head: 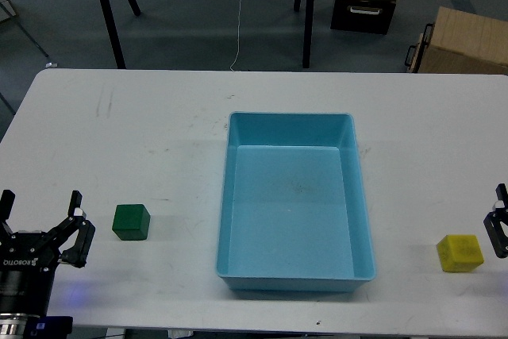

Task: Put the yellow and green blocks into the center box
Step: 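Raise the right gripper above the yellow cube, then lower the right gripper onto the yellow cube and close it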

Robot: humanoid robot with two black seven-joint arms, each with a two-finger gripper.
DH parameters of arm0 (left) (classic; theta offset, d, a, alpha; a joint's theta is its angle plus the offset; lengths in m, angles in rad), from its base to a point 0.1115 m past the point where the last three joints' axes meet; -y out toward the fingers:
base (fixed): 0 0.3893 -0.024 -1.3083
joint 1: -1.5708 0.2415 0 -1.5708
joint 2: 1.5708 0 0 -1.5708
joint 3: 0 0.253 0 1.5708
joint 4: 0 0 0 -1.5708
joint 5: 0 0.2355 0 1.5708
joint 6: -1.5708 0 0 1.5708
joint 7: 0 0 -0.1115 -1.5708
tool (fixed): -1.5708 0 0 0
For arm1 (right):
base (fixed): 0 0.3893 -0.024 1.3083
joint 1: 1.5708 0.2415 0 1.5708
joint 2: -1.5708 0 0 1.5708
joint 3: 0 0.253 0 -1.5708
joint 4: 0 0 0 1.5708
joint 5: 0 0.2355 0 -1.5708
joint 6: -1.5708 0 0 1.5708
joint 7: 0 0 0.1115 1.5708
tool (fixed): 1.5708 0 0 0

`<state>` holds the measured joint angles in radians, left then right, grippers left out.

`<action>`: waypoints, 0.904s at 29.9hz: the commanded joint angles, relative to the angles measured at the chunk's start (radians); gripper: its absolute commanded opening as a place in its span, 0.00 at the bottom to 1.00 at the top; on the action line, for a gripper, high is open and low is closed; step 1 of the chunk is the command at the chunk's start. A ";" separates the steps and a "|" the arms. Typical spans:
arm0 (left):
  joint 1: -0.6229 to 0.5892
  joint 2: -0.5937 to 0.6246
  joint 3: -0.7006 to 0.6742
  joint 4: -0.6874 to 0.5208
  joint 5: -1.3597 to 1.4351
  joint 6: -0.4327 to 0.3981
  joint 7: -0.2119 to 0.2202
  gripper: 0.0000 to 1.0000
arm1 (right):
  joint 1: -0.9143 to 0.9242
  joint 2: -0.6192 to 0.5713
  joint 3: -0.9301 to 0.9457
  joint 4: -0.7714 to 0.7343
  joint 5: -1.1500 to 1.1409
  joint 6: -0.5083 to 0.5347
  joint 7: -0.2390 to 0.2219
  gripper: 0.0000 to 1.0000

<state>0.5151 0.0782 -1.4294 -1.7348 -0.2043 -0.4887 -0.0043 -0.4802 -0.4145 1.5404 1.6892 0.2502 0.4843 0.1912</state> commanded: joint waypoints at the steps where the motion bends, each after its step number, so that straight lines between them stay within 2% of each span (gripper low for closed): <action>1: -0.039 0.000 0.001 0.044 -0.001 0.000 -0.002 1.00 | 0.127 -0.206 -0.060 -0.002 -0.009 -0.090 -0.018 1.00; 5: -0.055 -0.011 0.001 0.052 -0.001 0.000 0.000 1.00 | 0.337 -0.410 -0.198 -0.020 -0.011 -0.168 -0.036 1.00; 8: -0.064 -0.023 0.003 0.044 0.000 0.000 0.000 1.00 | 0.487 -0.522 -0.354 -0.040 -0.011 -0.205 -0.070 1.00; 14: -0.089 -0.024 0.003 0.044 0.000 0.000 0.001 1.00 | 0.857 -0.636 -0.721 -0.068 -0.071 -0.302 -0.197 1.00; 17: -0.098 -0.024 0.010 0.044 0.000 0.000 0.003 1.00 | 1.075 -0.658 -0.941 -0.089 -0.181 -0.319 -0.245 1.00; 21: -0.104 -0.024 0.024 0.046 0.002 0.000 0.003 1.00 | 1.381 -0.667 -1.269 -0.103 -0.347 -0.322 -0.341 1.00; 27: -0.112 -0.026 0.032 0.049 0.016 0.000 0.001 1.00 | 1.730 -0.656 -1.690 -0.117 -0.621 -0.265 -0.371 1.00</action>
<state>0.4091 0.0537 -1.3998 -1.6892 -0.2016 -0.4887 -0.0013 1.1048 -1.0761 0.0330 1.5669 -0.2160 0.1772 -0.1693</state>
